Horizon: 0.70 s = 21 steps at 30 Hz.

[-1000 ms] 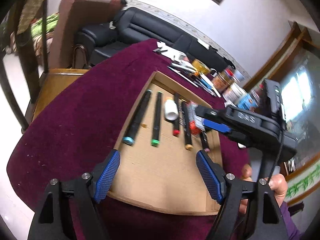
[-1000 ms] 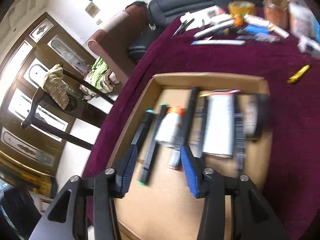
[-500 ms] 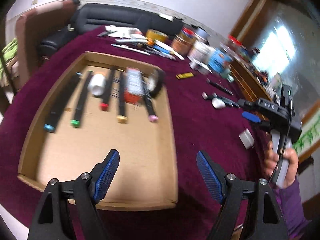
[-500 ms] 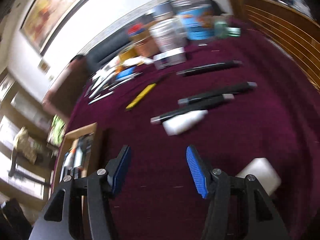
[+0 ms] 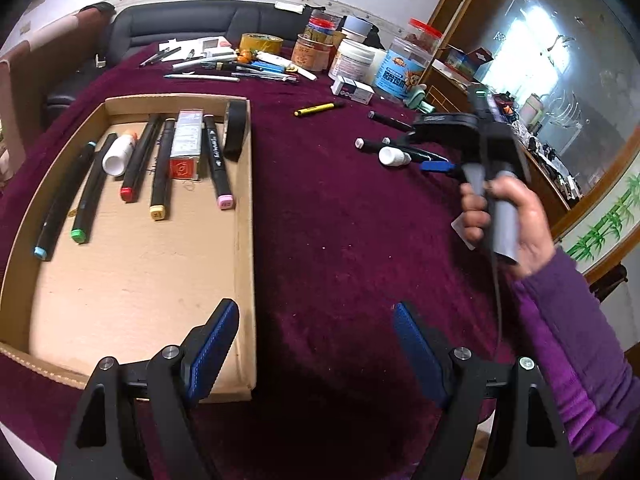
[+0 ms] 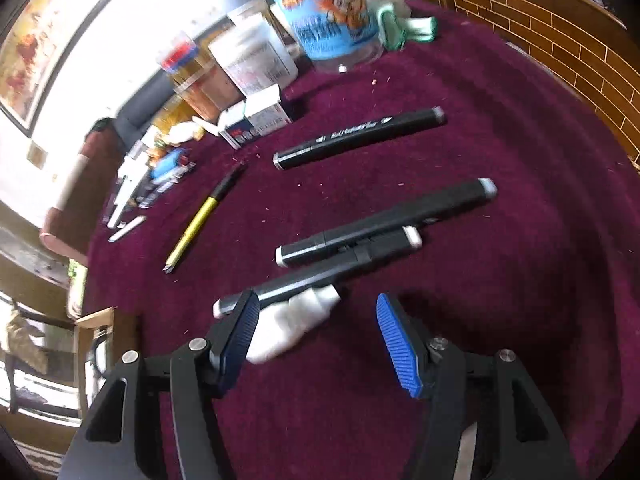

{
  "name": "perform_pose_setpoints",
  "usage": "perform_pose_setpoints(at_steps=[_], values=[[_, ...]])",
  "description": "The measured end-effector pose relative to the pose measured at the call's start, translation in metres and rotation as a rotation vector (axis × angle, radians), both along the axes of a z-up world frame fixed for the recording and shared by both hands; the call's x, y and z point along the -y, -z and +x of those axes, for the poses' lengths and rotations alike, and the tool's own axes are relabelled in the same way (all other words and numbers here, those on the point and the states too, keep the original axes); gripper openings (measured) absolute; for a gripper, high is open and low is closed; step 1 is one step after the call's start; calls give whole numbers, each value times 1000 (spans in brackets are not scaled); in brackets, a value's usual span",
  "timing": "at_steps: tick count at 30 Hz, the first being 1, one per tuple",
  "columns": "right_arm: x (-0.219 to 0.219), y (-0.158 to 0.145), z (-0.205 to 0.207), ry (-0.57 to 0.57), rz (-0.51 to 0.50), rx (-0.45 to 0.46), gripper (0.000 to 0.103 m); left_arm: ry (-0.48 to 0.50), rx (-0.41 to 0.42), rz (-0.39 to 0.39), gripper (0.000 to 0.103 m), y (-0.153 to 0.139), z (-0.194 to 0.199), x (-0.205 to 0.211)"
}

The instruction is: Organize rigid objects

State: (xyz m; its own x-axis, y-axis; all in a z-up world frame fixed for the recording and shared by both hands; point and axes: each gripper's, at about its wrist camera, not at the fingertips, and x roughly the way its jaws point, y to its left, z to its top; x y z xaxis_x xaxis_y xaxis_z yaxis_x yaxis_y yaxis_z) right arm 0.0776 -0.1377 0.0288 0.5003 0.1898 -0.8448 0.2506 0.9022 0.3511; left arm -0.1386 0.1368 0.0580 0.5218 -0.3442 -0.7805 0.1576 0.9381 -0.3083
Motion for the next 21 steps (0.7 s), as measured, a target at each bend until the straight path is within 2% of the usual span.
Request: perform_pose_setpoints(at_steps=[1,3,5,7,10,13,15,16,18,20,21], values=[[-5,5,6,-4,-23,-17,60,-7,0,1,83,-1,-1,-2],[-23,2,11,-50,-111,0,33,-18,2,3,83,-2,-3,-7],[-37,2,8,-116,-105,0,13,-28,3,4,83,0,-3,-10],[-51,6,2,-182,-94,-19,11,-36,-6,-8,83,3,-1,-13],[-75,7,-23,-289,-71,-28,11,-26,-28,-29,83,8,2,-10],[-90,8,-49,-425,75,-68,12,-3,-38,-25,83,10,3,-4],[-82,2,-64,-448,143,-49,14,8,-38,-22,83,11,4,1],[-75,-5,-69,-435,133,-15,17,14,-40,-18,83,11,5,3],[-50,-25,-82,-357,56,103,43,15,-44,-6,85,11,7,8],[-25,-38,-91,-262,12,195,54,14,-44,18,91,12,9,15],[-10,-44,-94,-207,-3,239,55,15,-43,32,92,12,9,19]])
